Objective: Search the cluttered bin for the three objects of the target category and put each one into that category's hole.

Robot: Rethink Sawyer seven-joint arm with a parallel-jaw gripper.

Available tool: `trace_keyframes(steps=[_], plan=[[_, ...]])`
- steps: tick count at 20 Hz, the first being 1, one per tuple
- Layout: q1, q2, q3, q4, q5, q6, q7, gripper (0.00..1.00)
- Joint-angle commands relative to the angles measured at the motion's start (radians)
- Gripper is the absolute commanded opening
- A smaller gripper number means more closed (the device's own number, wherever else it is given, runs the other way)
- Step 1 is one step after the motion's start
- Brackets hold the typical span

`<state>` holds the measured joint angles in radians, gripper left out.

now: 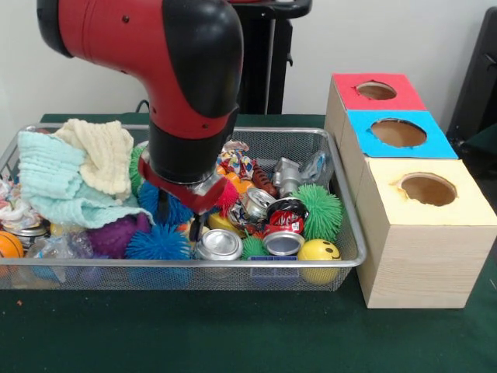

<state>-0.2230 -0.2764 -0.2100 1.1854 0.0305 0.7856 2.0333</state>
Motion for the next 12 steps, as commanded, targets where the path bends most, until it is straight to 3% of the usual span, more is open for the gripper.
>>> trace_keyframes(steps=[1, 7, 12], plan=[[-0.029, 0.077, 0.070, -0.053, 0.013, -0.056, 0.111, 1.00], [-0.040, 0.076, 0.085, -0.021, 0.017, -0.080, 0.101, 1.00], [-0.031, 0.032, 0.088, 0.110, 0.005, -0.177, 0.118, 1.00]])
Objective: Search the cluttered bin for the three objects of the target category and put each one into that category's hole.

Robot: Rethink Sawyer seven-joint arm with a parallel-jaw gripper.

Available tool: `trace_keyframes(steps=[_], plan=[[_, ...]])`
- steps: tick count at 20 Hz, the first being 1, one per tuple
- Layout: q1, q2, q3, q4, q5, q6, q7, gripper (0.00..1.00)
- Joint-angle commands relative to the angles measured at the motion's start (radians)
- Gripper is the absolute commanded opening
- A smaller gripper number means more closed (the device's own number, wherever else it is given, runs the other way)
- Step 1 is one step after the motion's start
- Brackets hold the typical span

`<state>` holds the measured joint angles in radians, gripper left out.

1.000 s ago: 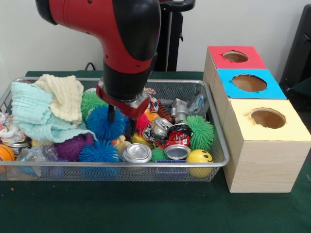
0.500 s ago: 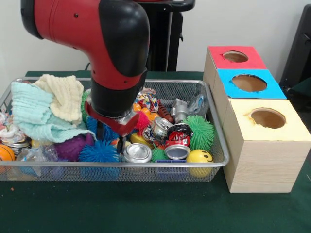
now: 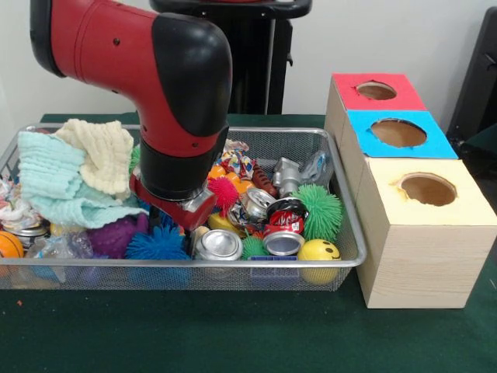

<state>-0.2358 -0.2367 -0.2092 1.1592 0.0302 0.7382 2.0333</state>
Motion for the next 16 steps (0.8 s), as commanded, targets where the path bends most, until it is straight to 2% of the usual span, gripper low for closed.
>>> trace_keyframes(steps=[1, 4, 12, 16], plan=[[-0.014, -0.021, 0.084, 0.157, 0.004, -0.135, 0.121, 1.00], [-0.007, -0.052, 0.079, 0.202, 0.009, -0.138, 0.129, 1.00], [0.012, -0.067, 0.066, 0.244, 0.019, -0.155, 0.150, 1.00], [0.010, -0.015, 0.073, 0.223, 0.012, -0.193, 0.148, 1.00]])
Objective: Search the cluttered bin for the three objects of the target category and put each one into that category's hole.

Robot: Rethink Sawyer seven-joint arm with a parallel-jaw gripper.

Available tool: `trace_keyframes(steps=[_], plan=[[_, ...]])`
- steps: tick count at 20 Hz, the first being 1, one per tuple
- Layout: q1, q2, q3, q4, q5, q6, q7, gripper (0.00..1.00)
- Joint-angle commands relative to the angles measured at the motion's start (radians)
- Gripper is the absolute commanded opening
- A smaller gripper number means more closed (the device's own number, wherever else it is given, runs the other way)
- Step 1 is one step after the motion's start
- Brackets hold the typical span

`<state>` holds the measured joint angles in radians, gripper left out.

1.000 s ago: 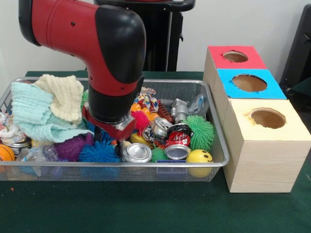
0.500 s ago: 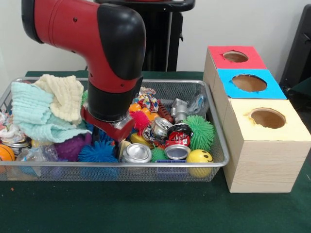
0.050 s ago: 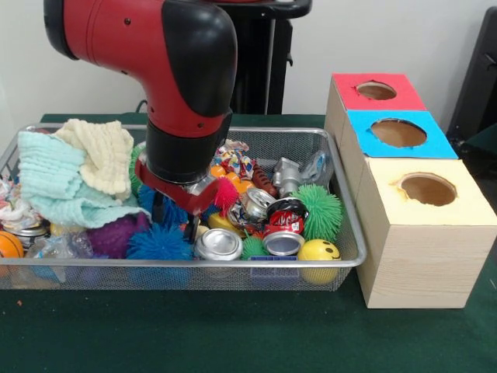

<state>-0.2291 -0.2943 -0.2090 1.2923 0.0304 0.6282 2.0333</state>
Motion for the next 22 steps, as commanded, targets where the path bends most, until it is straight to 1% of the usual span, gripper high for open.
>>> trace_keyframes(steps=[1, 7, 10, 13, 16, 19, 22], plan=[[0.000, 0.063, 0.078, 0.084, 0.007, -0.103, 0.143, 1.00], [-0.028, 0.169, 0.116, 0.056, -0.021, -0.215, 0.096, 1.00], [-0.032, 0.203, 0.120, 0.033, -0.022, -0.226, 0.080, 1.00], [-0.049, 0.217, 0.138, 0.020, -0.013, -0.200, 0.048, 1.00], [-0.065, 0.223, 0.161, 0.026, -0.001, -0.198, 0.046, 1.00], [-0.057, 0.218, 0.162, 0.038, 0.016, -0.190, 0.075, 1.00], [-0.030, 0.203, 0.145, 0.054, 0.034, -0.179, 0.123, 1.00]])
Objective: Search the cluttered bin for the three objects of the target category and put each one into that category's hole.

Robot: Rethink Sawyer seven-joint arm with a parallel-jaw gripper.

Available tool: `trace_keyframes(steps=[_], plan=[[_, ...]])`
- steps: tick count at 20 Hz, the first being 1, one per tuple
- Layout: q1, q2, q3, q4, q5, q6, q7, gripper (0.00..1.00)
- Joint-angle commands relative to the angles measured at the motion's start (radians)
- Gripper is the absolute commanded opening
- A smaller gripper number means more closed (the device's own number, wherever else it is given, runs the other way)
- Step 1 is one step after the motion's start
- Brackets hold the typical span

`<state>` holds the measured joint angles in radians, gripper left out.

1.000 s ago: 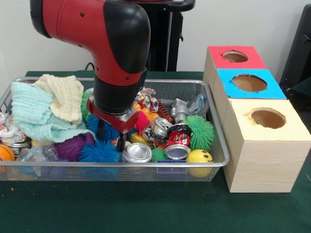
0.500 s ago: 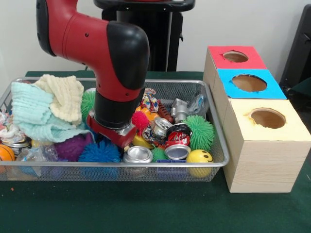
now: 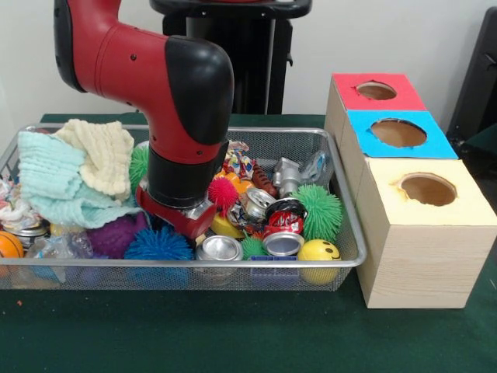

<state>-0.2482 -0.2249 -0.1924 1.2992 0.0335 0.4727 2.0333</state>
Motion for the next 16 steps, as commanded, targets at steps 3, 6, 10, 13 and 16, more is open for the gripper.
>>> trace_keyframes(steps=[3, 6, 10, 13, 16], plan=[[0.019, 0.114, 0.113, 0.079, 0.043, -0.045, 0.168, 1.00], [0.037, 0.090, 0.107, 0.117, 0.056, -0.059, 0.201, 1.00], [0.055, 0.058, 0.108, 0.176, 0.070, -0.091, 0.227, 1.00], [0.071, 0.061, 0.101, 0.195, 0.074, -0.138, 0.245, 1.00], [0.077, 0.082, 0.094, 0.192, 0.084, -0.173, 0.244, 1.00]])
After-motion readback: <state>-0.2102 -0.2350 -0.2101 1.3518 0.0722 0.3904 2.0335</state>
